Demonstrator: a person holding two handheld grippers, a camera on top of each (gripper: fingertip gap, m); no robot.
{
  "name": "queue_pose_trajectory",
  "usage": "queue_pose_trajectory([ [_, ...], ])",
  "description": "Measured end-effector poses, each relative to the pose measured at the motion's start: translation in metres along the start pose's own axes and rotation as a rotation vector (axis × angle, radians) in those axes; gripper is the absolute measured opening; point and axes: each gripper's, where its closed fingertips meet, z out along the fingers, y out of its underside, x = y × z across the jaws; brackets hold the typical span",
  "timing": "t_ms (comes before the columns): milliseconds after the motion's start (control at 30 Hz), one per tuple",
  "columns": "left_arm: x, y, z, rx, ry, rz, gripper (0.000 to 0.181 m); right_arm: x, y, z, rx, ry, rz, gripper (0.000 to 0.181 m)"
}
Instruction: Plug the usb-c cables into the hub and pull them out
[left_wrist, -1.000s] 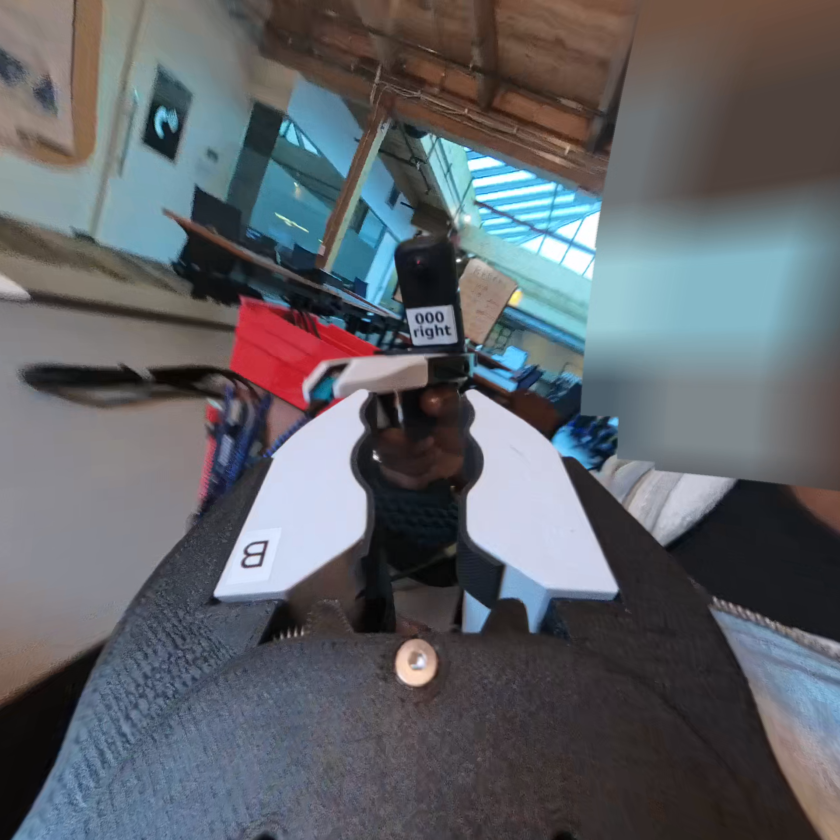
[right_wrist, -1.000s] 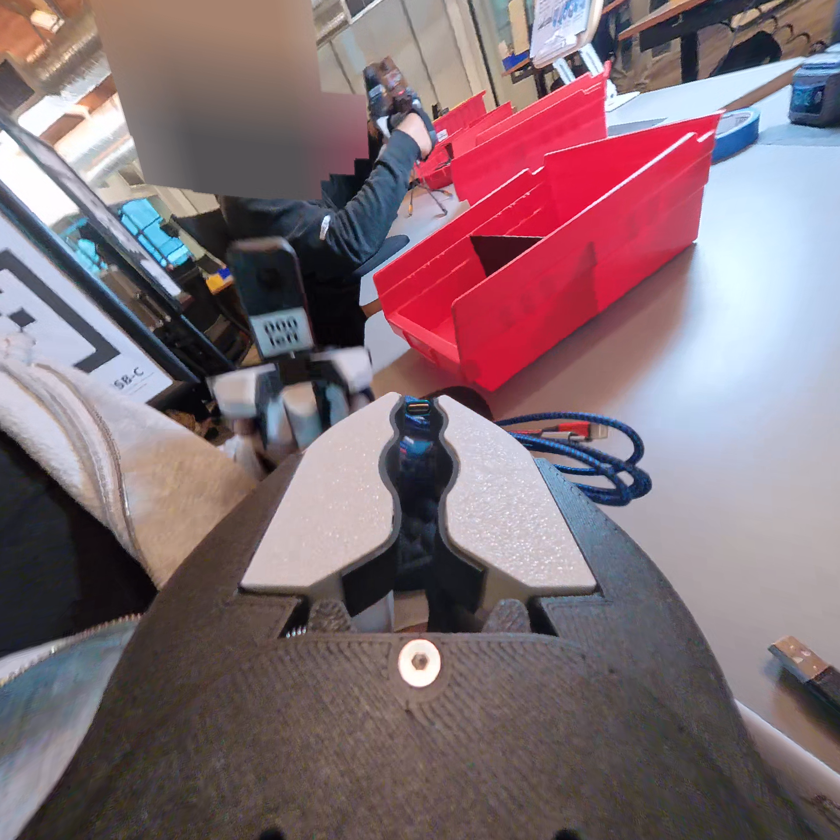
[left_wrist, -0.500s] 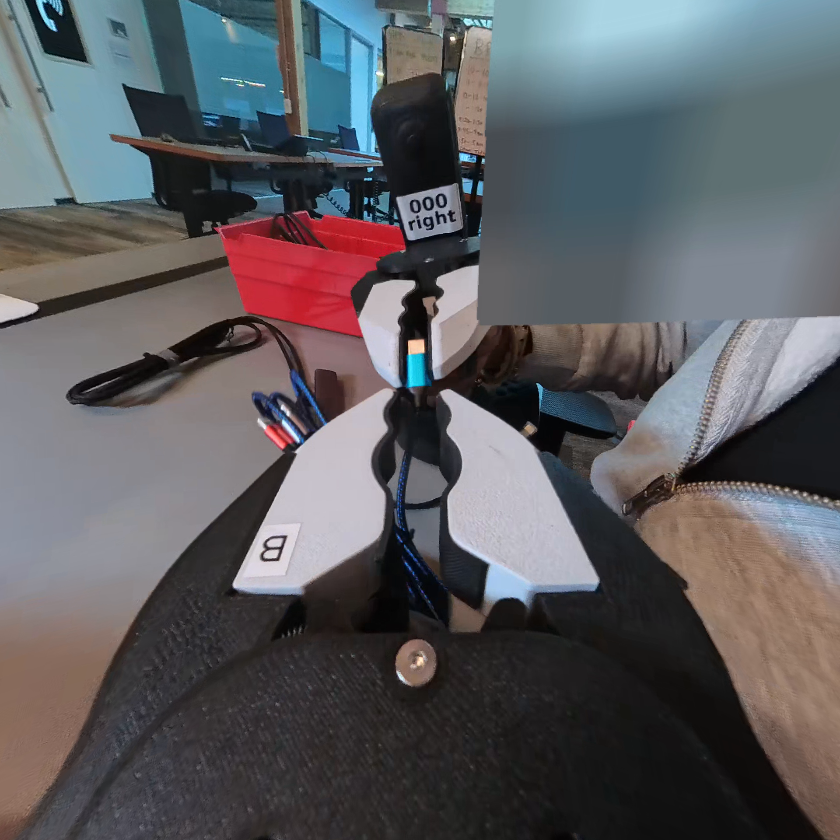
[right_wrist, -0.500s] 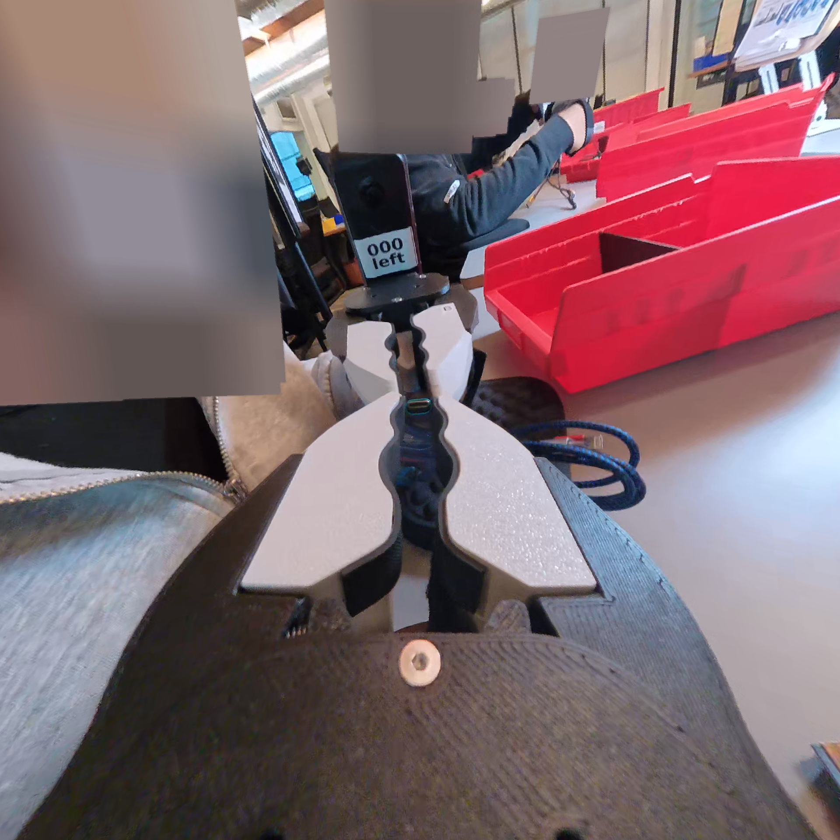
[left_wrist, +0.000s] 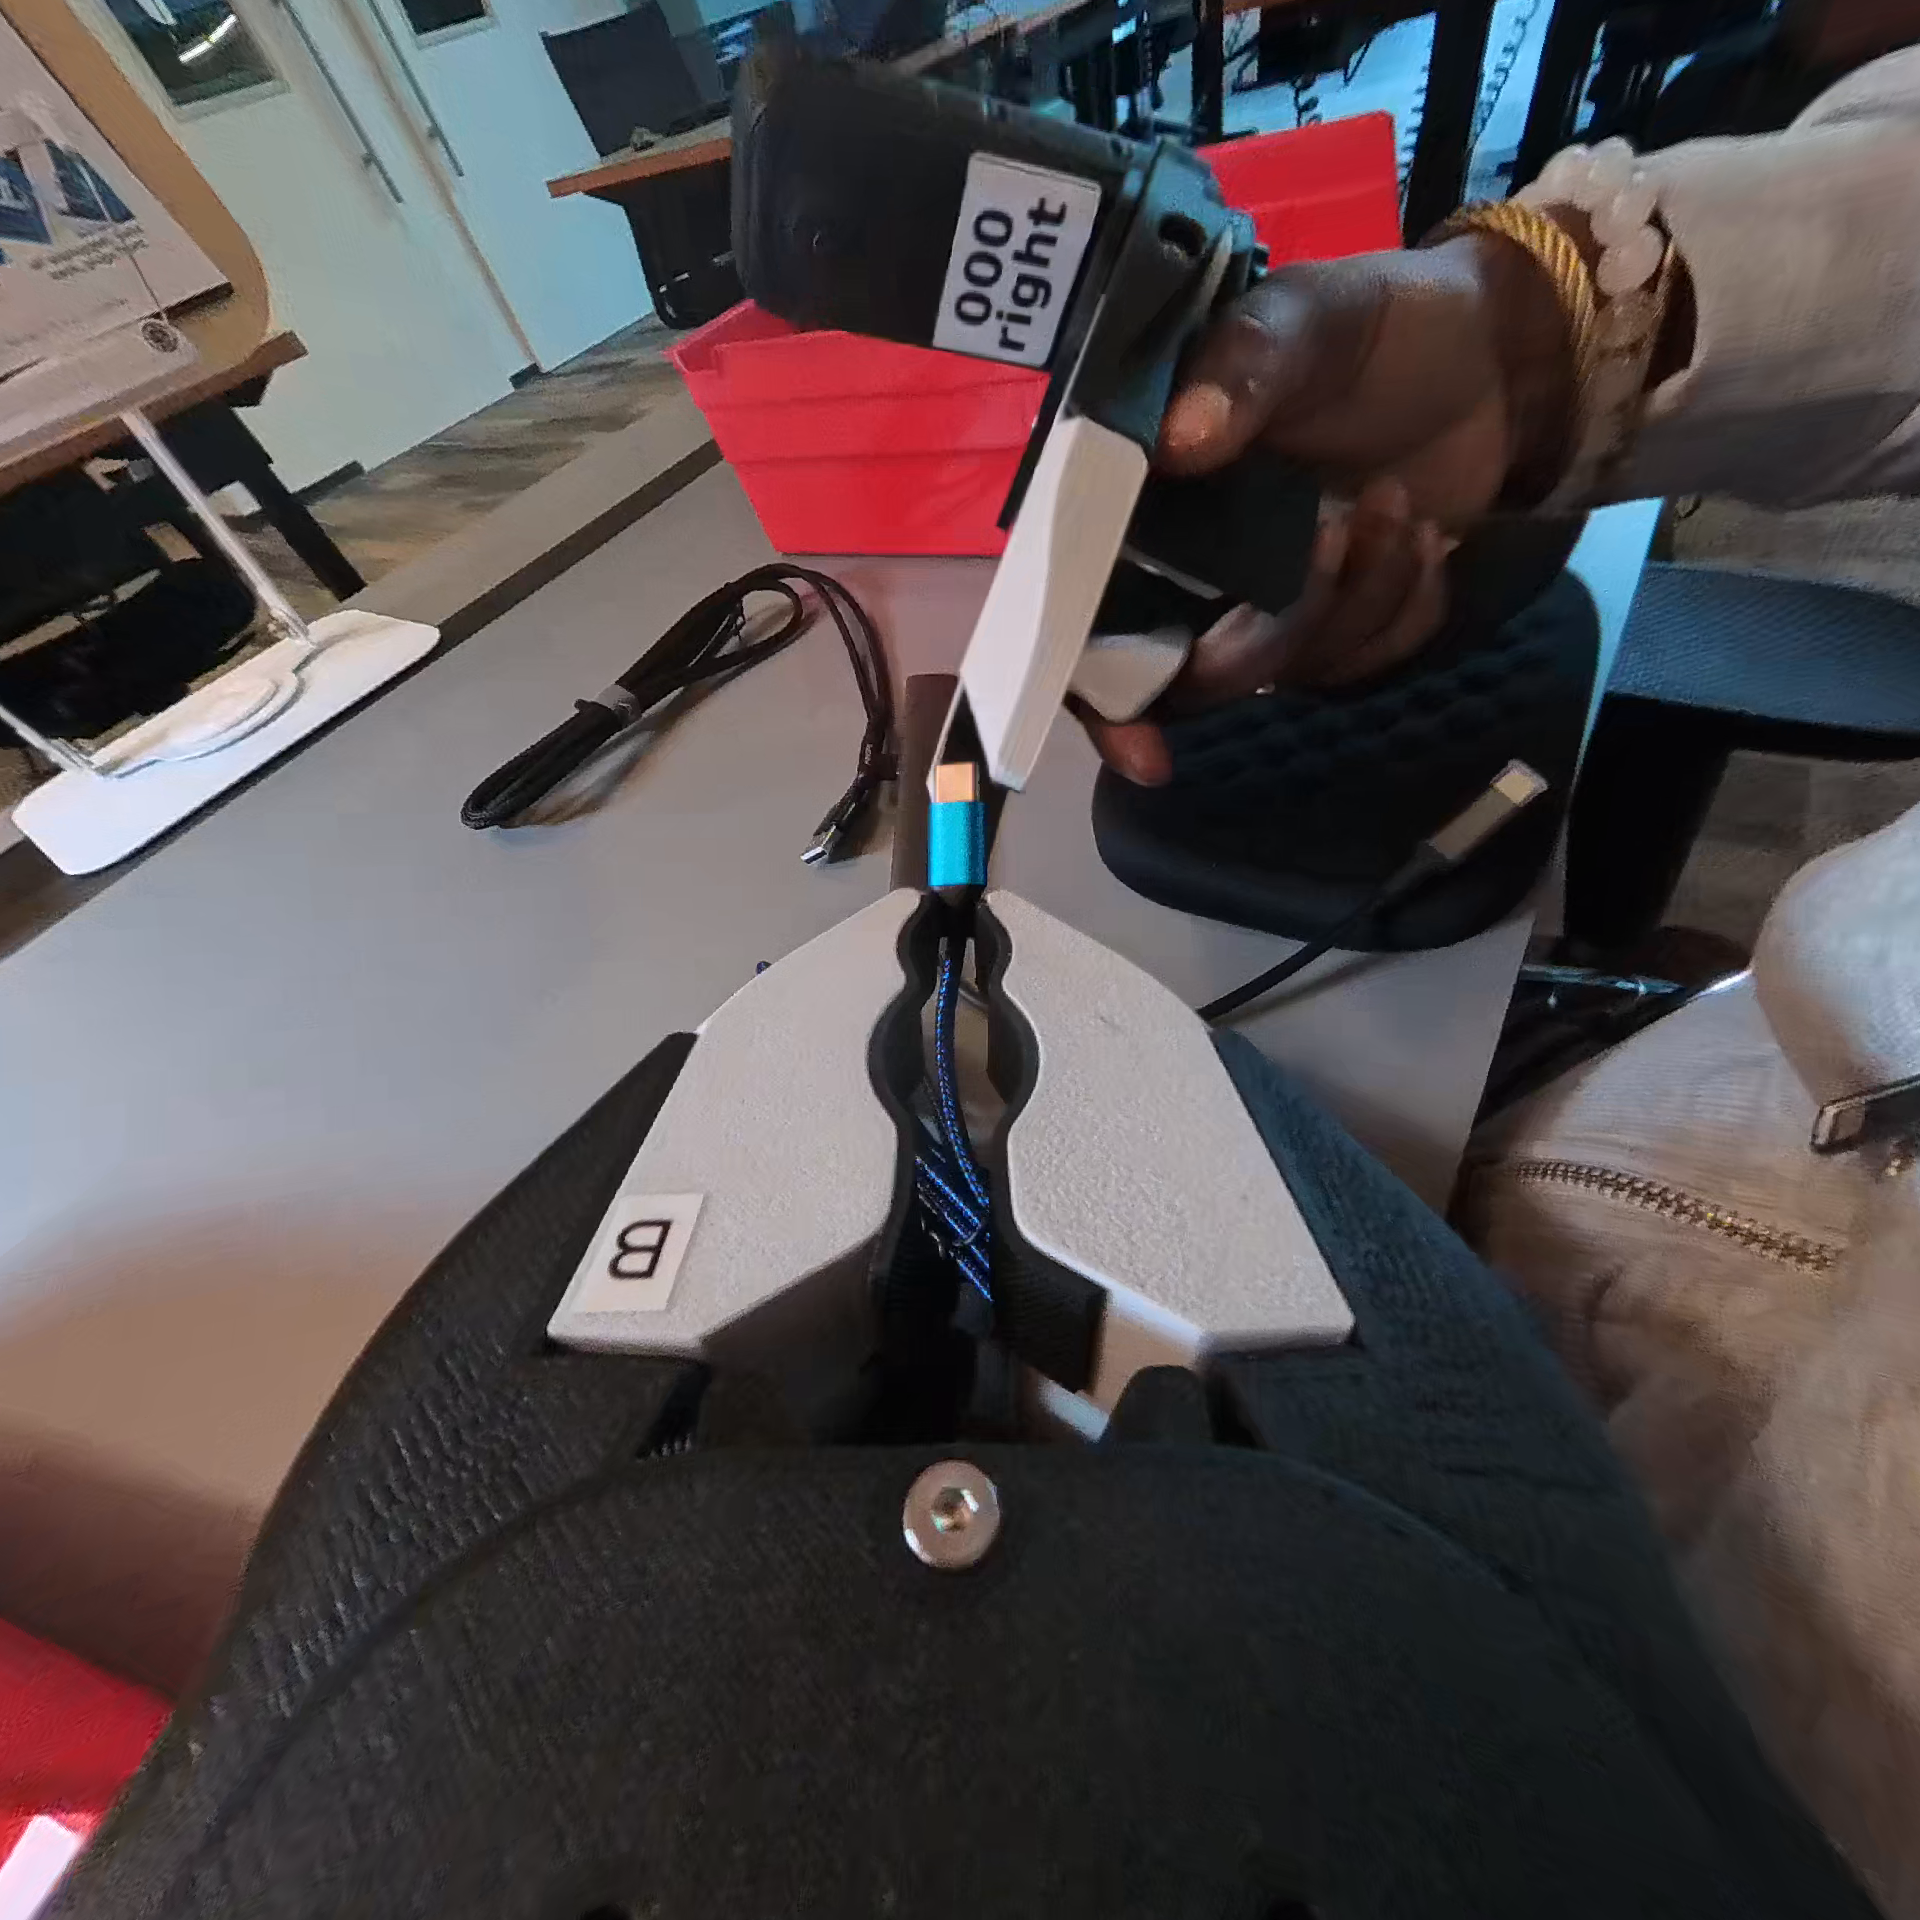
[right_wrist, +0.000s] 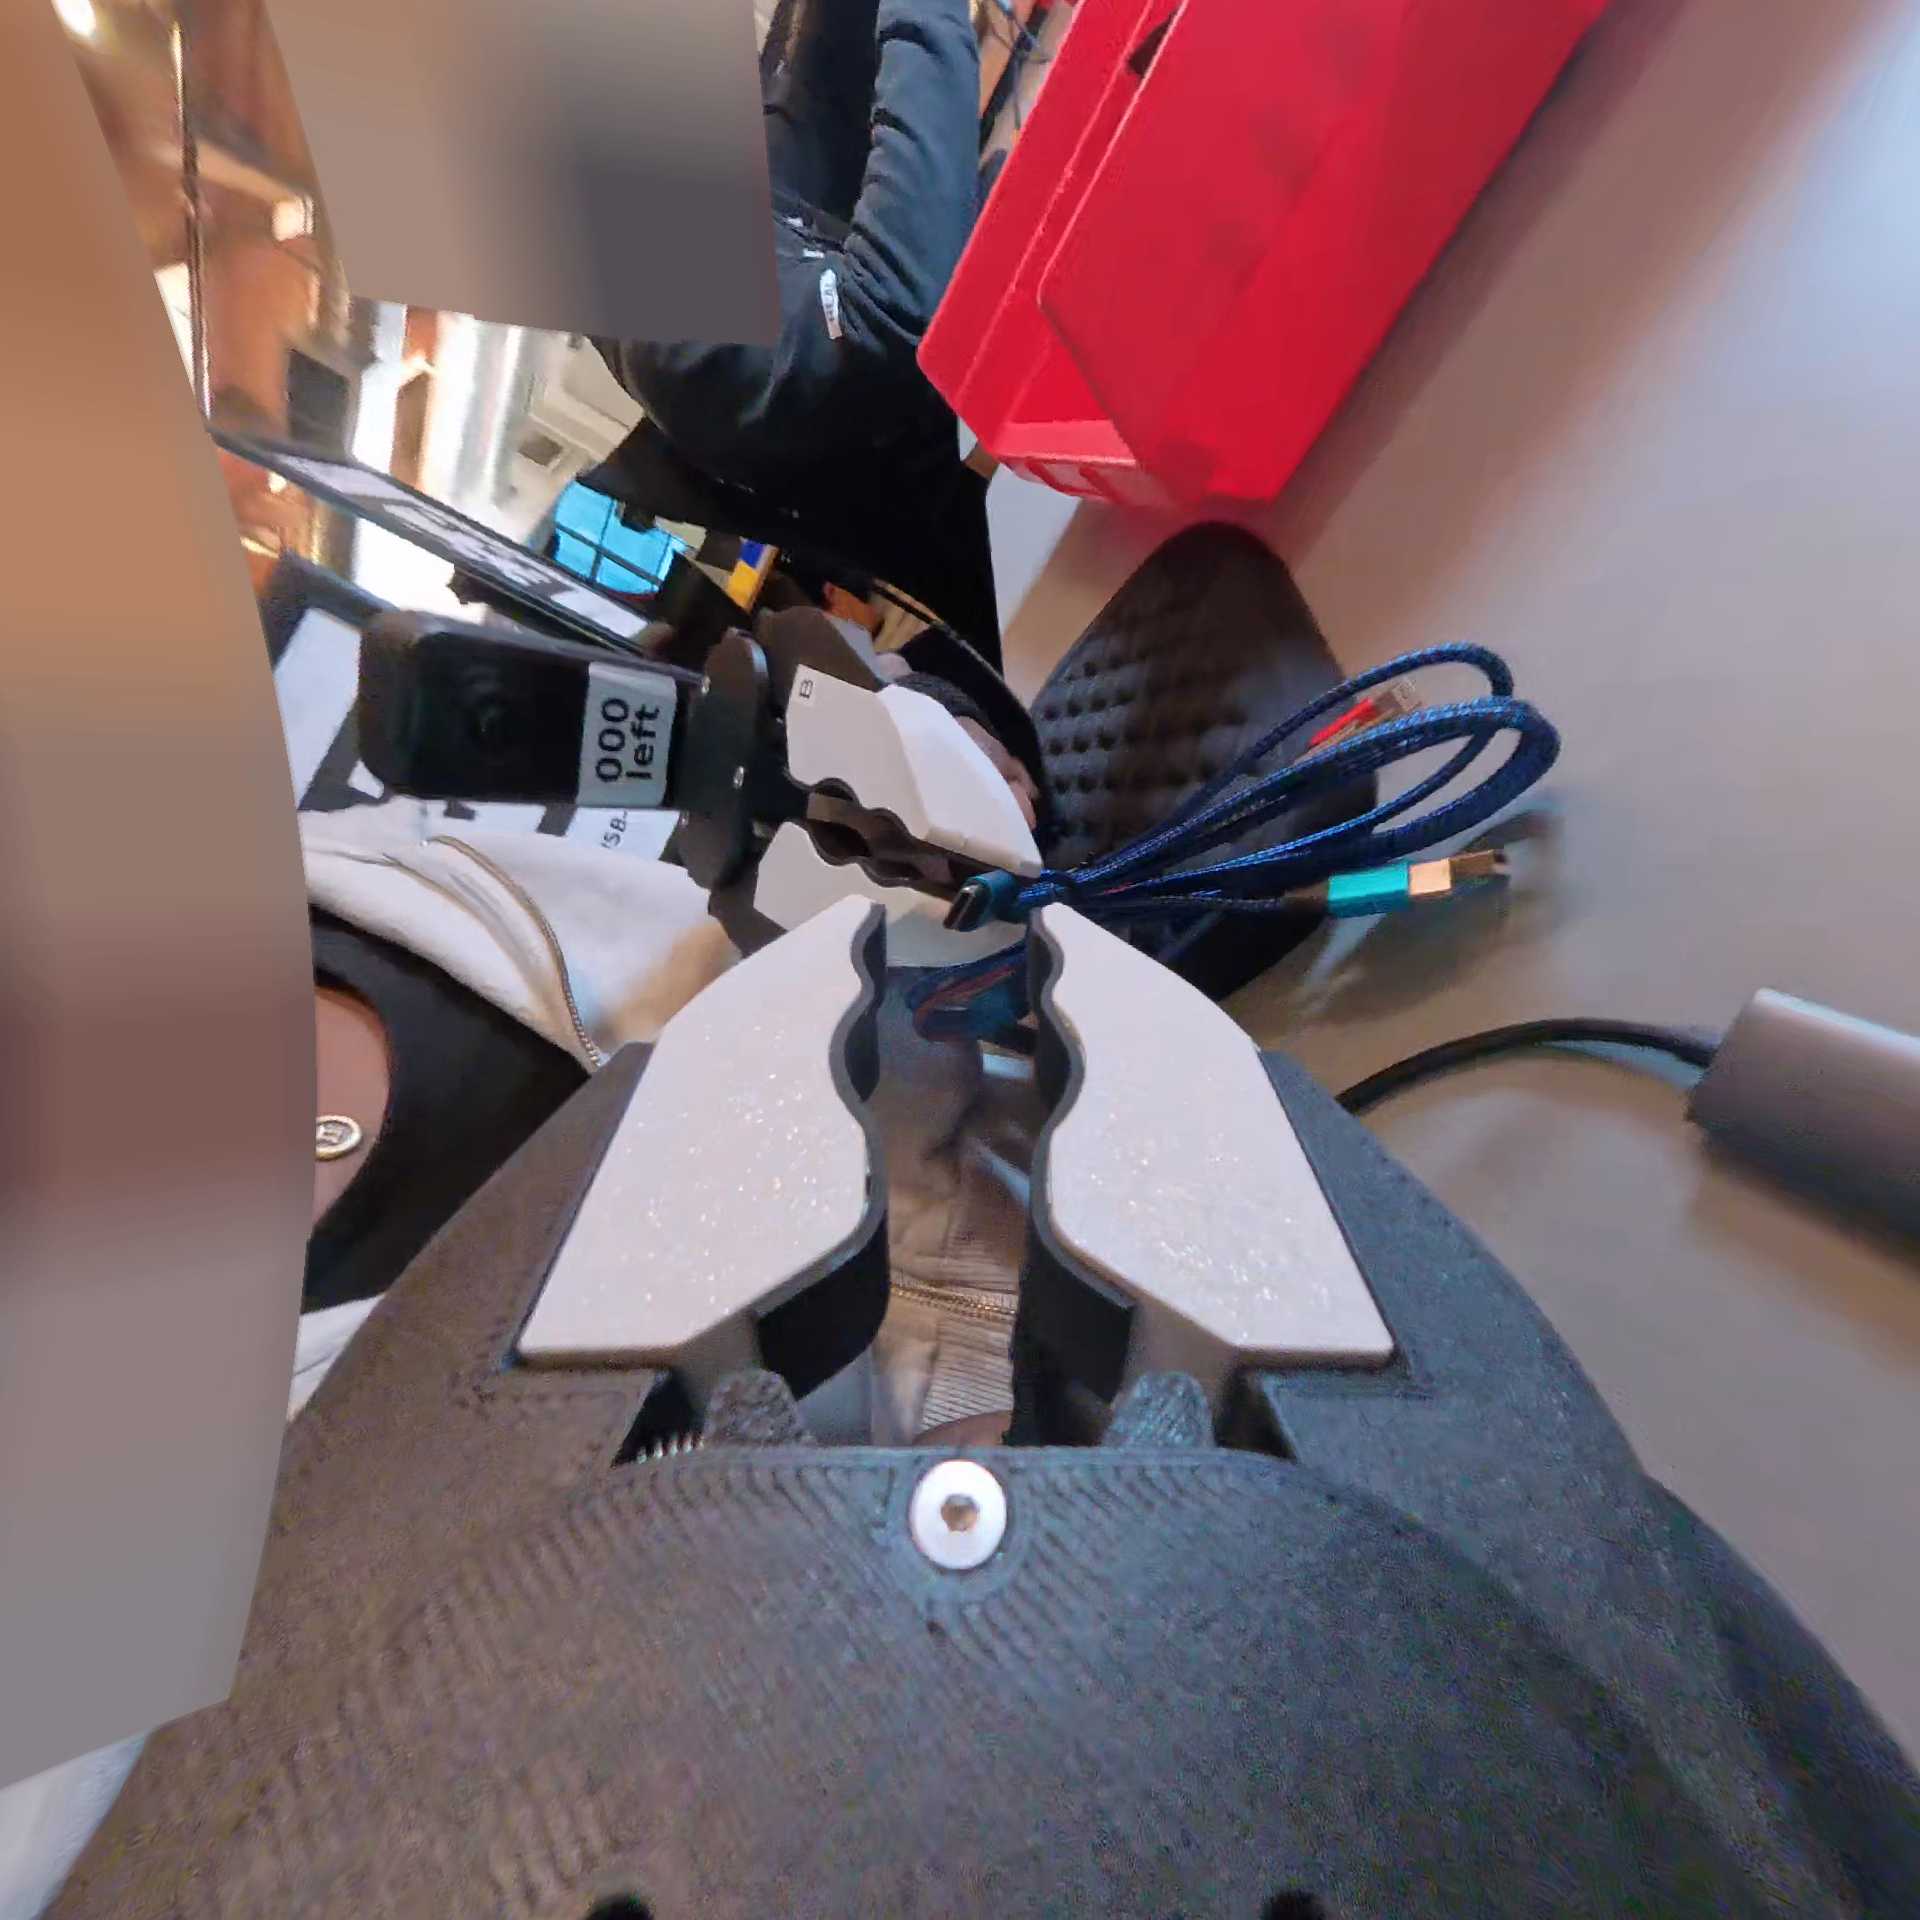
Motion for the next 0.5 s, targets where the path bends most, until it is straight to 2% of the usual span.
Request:
queue_pose_trajectory([
  [67,0.001,0.001,0.001,-0.009,-0.006,0.022,0.007,0.001,0.001,0.001,0.006,0.006,0.035,0.024],
  [200,0.002,0.001,0.002,-0.012,-0.007,0.032,0.007,0.007,0.001,0.005,0.006,0.035,0.065,0.008],
  [267,0.002,-0.001,0.0,0.013,0.005,0.019,0.007,0.005,-0.001,0.005,0.021,0.0,0.085,0.007],
  [333,0.0,-0.012,-0.006,0.107,0.027,-0.014,0.012,0.0,-0.005,0.004,0.067,-0.095,0.164,0.006],
  [433,-0.019,-0.038,-0.022,0.336,-0.061,-0.031,0.013,-0.008,-0.011,0.002,0.154,-0.246,0.259,0.005],
  [500,-0.021,-0.036,-0.022,0.317,-0.076,0.017,0.015,-0.01,-0.014,0.003,0.206,-0.29,0.293,0.005],
])
